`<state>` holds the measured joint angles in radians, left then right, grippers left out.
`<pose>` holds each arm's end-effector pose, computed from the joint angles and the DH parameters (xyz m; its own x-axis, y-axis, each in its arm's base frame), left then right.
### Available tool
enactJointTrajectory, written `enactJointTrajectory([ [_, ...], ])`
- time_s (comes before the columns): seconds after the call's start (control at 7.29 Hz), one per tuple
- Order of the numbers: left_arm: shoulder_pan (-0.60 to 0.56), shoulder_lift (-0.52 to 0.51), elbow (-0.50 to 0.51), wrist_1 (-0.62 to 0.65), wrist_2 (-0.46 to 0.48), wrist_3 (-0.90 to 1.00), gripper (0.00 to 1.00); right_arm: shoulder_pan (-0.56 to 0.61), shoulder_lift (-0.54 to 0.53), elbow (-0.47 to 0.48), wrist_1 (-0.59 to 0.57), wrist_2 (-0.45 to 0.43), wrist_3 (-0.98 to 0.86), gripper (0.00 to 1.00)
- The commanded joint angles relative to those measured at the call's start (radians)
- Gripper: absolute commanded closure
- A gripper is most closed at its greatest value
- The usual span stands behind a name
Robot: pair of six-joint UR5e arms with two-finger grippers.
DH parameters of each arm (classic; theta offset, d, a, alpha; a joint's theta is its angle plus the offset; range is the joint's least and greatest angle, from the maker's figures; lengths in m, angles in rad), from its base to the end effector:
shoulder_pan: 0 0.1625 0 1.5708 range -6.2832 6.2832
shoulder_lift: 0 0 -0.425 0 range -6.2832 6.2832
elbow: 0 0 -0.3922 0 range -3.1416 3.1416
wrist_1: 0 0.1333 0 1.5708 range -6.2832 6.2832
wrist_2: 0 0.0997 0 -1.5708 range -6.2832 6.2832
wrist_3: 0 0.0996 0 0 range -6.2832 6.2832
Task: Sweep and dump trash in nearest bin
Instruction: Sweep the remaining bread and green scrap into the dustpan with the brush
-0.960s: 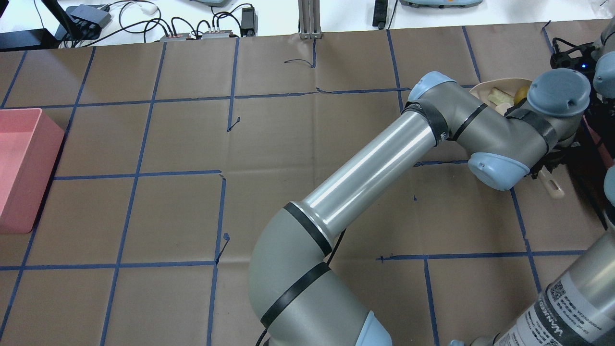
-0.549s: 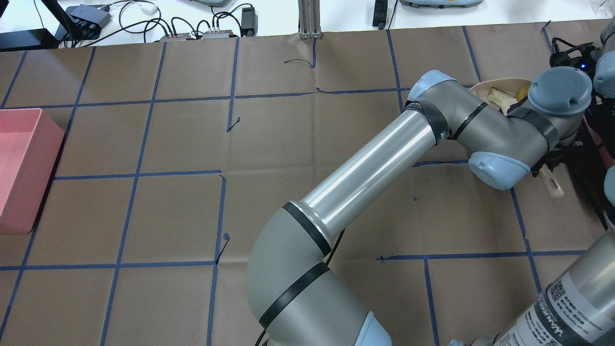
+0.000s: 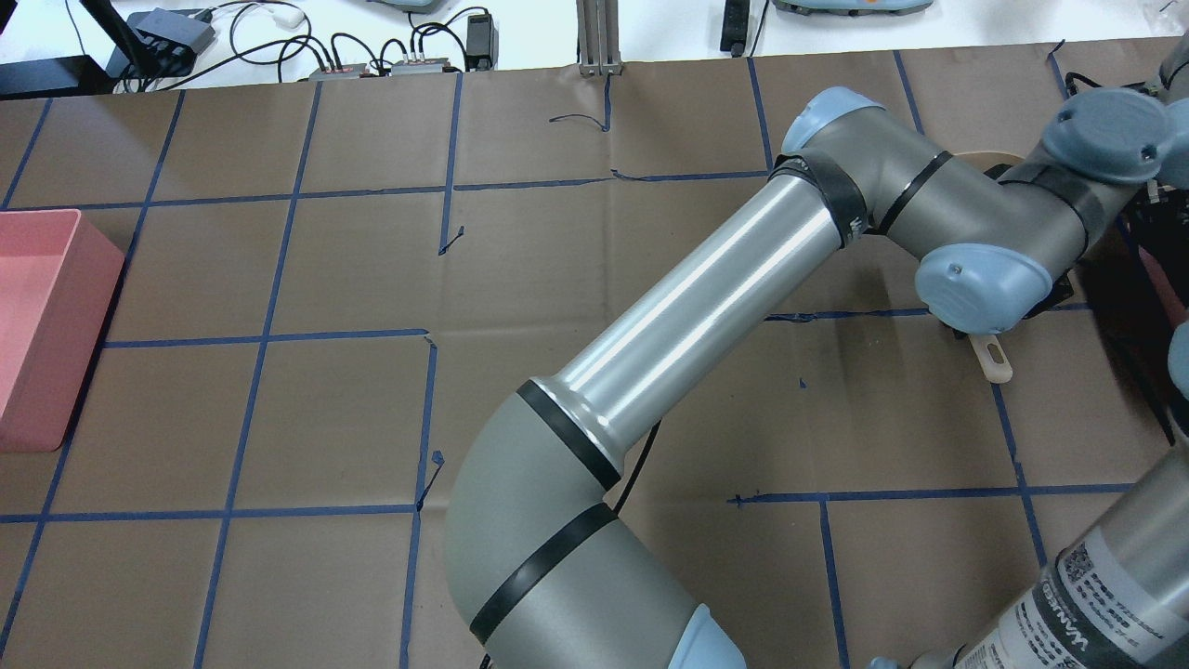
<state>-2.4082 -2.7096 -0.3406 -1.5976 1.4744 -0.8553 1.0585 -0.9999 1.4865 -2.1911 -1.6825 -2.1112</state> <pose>-0.7512 -0.4845 0.2837 -0.9936 -0.0164 0.1117 -0.0131 0.9995 0.0302 -0.2309 -0.6599 0.2519 0.0253 -0.9980 0.0575 -0.9864 -0.0156 0.1633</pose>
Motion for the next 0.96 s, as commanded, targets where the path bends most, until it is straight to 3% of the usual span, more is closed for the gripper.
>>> enactJointTrajectory([
  [0.0, 0.056, 0.059, -0.001, -0.093, 0.073, 0.088, 1.00, 0.000, 0.000, 0.001, 0.001, 0.004, 0.000, 1.00],
  [0.27, 0.115, 0.112, -0.023, -0.195, 0.073, 0.154, 1.00, 0.000, 0.000, 0.002, 0.002, 0.021, 0.003, 1.00],
  [0.41, 0.130, 0.160, -0.084, -0.217, 0.073, 0.166, 1.00, 0.000, 0.000, 0.002, 0.002, 0.021, 0.007, 1.00],
  [0.55, 0.145, 0.236, -0.207, -0.219, 0.070, 0.157, 1.00, 0.000, -0.002, 0.000, 0.020, 0.024, 0.011, 1.00],
  [0.82, 0.193, 0.473, -0.584, -0.171, 0.063, 0.156, 1.00, 0.008, -0.006, 0.000, 0.030, 0.052, 0.020, 1.00],
])
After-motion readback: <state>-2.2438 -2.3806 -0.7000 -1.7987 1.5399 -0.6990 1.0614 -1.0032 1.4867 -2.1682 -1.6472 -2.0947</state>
